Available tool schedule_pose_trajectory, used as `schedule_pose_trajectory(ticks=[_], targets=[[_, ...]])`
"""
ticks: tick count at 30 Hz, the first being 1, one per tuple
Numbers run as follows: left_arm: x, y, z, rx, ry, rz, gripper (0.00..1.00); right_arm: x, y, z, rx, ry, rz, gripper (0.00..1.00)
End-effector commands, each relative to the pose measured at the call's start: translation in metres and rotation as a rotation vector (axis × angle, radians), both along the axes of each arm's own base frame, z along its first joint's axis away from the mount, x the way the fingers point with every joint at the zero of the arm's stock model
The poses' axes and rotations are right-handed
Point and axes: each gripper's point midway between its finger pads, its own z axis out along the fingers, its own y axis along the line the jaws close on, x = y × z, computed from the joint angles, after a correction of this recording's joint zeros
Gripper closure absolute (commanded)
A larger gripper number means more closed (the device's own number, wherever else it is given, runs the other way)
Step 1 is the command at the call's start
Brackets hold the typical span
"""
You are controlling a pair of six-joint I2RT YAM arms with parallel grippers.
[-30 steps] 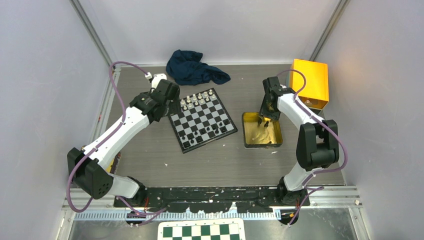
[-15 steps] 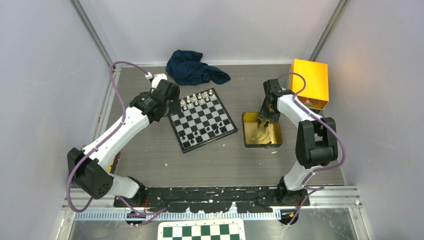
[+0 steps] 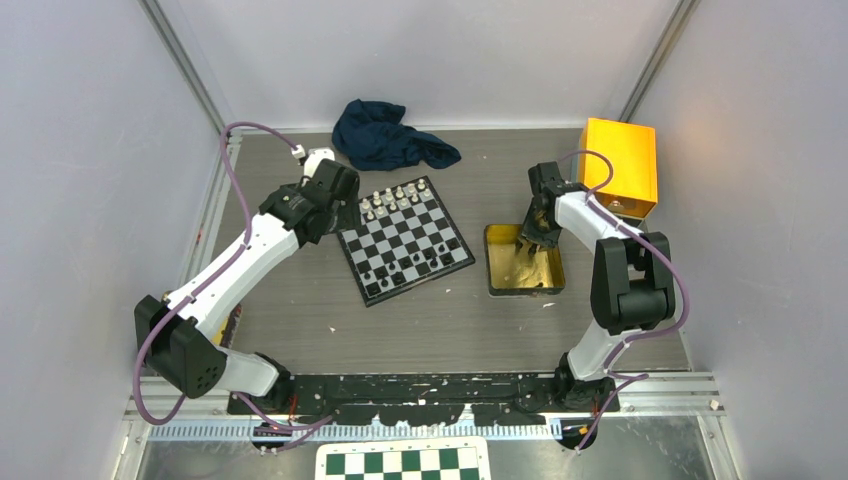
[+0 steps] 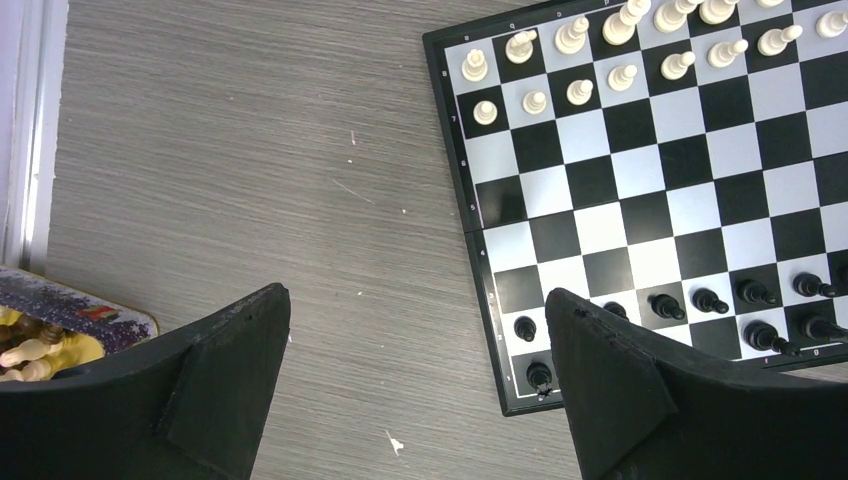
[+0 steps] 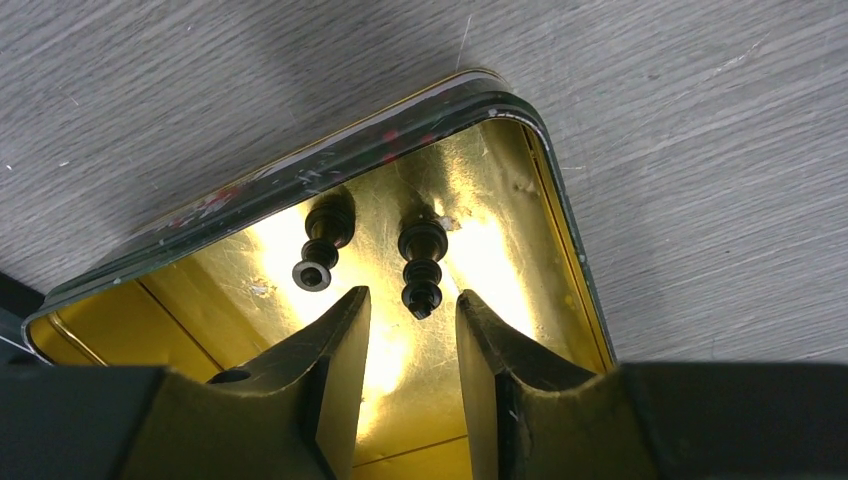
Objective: Set up the chess pieces on the board
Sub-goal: Pick up the chess piece from the storage box.
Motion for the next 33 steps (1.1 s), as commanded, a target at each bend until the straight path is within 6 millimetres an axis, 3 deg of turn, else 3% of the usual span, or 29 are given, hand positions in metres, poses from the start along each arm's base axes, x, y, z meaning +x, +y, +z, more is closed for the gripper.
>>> schedule_pose_trajectory(ticks=[1, 16, 26, 33], targets=[[0.003, 0.003, 0.018, 0.003, -0.053, 0.004, 0.0, 0.01, -0.002, 0.003, 0.005, -0.04, -0.02, 0.58], [0.003, 0.003, 0.018, 0.008, -0.05, 0.001, 0.0, 0.011, -0.005, -0.001, 0.007, -0.033, -0.031, 0.67], [0.002, 0.003, 0.017, 0.007, -0.049, 0.0, 0.0, 0.01, -0.008, 0.0, -0.001, -0.037, -0.037, 0.88], [0.0, 0.004, 0.018, 0.001, -0.053, 0.003, 0.0, 0.002, -0.009, 0.011, -0.005, -0.047, -0.039, 0.98]])
